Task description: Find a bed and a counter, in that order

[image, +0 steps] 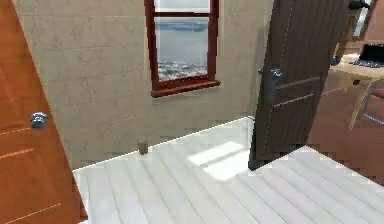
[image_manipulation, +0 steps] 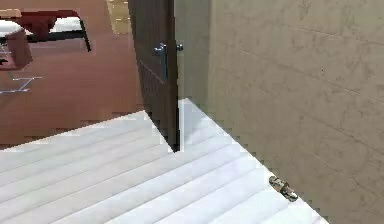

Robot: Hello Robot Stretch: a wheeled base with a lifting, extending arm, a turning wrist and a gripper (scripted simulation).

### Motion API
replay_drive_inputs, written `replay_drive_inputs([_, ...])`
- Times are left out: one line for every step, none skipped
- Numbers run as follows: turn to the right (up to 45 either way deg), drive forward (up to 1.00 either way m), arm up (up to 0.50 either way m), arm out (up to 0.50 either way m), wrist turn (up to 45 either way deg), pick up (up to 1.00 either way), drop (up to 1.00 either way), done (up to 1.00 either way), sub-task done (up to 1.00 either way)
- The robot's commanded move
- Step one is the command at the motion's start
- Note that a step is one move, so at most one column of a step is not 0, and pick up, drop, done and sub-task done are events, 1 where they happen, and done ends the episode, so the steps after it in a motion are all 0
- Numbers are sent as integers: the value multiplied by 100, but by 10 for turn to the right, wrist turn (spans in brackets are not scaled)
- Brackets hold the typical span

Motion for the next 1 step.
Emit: replay_drive_inputs([450, 0, 0, 0, 0, 0, 0, 0, 0])
